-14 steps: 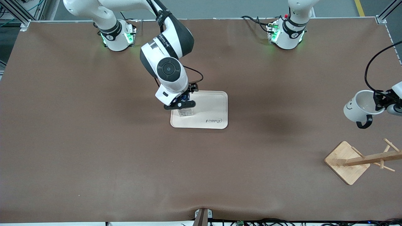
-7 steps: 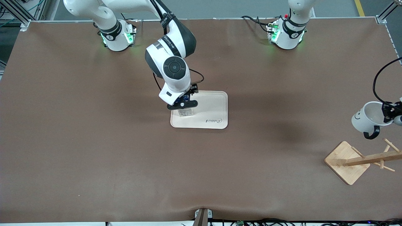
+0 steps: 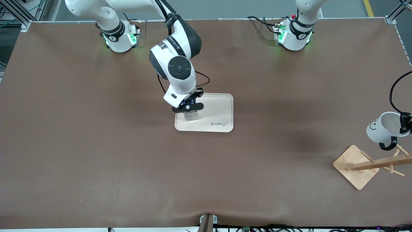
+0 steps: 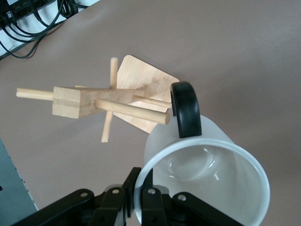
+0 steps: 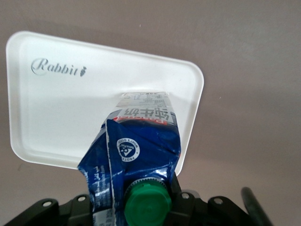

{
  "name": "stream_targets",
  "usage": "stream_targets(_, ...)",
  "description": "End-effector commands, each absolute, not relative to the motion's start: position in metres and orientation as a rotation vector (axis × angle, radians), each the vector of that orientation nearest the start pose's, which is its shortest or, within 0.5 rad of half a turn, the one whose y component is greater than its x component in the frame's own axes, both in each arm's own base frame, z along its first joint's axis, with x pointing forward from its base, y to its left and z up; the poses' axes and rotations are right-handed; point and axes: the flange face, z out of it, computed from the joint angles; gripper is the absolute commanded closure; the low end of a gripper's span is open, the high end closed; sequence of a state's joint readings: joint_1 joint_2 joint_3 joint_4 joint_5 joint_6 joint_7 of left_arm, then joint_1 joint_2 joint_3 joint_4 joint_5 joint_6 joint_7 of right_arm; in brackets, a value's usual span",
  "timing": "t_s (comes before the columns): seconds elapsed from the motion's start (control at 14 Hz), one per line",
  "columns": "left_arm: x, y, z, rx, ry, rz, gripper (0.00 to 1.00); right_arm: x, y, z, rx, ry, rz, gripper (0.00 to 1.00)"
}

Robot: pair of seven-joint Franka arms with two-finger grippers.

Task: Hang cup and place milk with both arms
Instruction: 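Carry the mug toward the wooden stand while the right gripper grasps the carton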

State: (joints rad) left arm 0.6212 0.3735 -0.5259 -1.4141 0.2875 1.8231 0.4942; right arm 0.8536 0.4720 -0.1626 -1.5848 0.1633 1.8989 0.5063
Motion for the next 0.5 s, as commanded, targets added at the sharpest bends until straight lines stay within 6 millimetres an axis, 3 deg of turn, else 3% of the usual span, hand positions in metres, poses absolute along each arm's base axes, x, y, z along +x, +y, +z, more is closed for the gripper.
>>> stream_targets(0.0, 0.658, 0.152, 0.526, -2.924, 0.639, -0.101, 1.00, 0.504, 0.437, 0.402, -3.181, -0.084, 0.314, 1.00)
stream_targets(0.21, 0.657, 0.160, 0.526, -2.922, 0.624, -0.105, 1.00, 0.534, 0.392, 0.429, -3.208, 0.002, 0.302, 1.00)
stream_targets(0.29, 0.654, 0.174, 0.524, -2.932, 0.593, -0.105, 1.00, 0.549, 0.361, 0.448, -3.209, 0.004, 0.273, 1.00)
stream_targets(0.43, 0.656, 0.179, 0.520, -2.934, 0.601, -0.114, 1.00, 0.565, 0.306, 0.470, -3.188, -0.062, 0.340, 1.00)
